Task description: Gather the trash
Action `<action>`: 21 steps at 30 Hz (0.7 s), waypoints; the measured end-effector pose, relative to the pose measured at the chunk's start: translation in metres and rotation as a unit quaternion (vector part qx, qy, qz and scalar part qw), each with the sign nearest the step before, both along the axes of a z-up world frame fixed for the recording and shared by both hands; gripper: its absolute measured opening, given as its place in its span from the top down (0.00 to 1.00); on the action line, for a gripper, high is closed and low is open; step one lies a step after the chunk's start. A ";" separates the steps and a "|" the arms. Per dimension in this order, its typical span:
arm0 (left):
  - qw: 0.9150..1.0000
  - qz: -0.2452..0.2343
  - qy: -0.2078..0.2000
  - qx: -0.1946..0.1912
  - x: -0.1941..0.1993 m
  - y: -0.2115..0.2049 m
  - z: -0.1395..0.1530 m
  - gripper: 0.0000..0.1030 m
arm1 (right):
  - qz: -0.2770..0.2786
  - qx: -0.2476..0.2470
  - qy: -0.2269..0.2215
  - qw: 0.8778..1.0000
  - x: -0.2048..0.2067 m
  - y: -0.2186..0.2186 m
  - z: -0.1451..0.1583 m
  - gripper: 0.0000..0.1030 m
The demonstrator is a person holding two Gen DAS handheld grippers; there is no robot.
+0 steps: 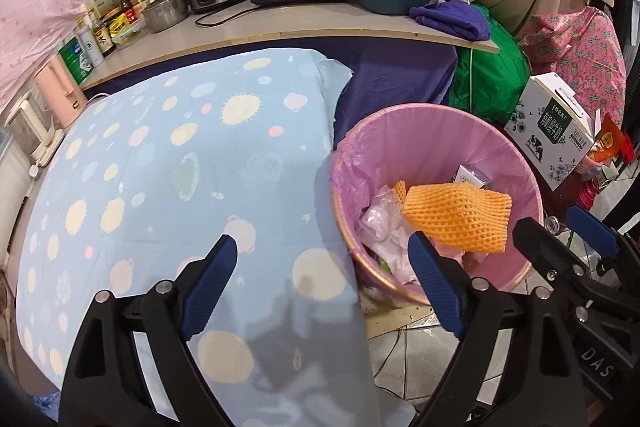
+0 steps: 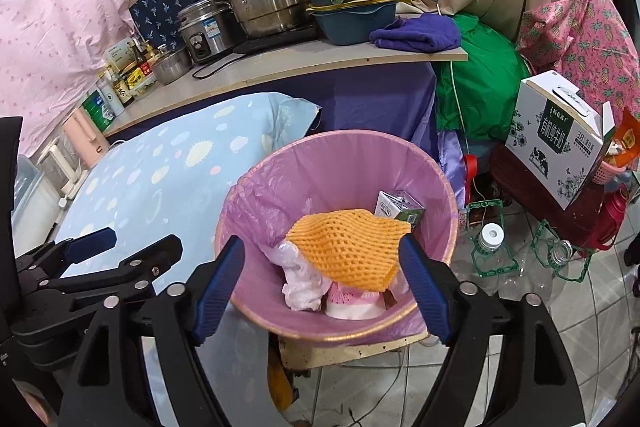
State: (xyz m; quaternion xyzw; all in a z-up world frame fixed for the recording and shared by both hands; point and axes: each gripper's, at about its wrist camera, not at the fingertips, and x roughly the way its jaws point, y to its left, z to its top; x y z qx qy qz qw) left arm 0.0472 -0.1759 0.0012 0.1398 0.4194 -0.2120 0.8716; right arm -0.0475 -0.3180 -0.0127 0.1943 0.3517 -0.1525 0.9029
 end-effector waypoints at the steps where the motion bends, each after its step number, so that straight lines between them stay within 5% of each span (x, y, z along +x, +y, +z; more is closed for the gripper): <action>1: 1.000 0.004 -0.001 0.000 -0.003 0.003 0.000 0.18 | 0.001 -0.003 0.000 1.000 -0.002 0.002 0.001 0.24; 21: 0.998 0.057 -0.020 0.019 -0.033 0.057 0.000 0.12 | 0.026 -0.043 -0.003 0.999 -0.026 0.052 0.006 0.13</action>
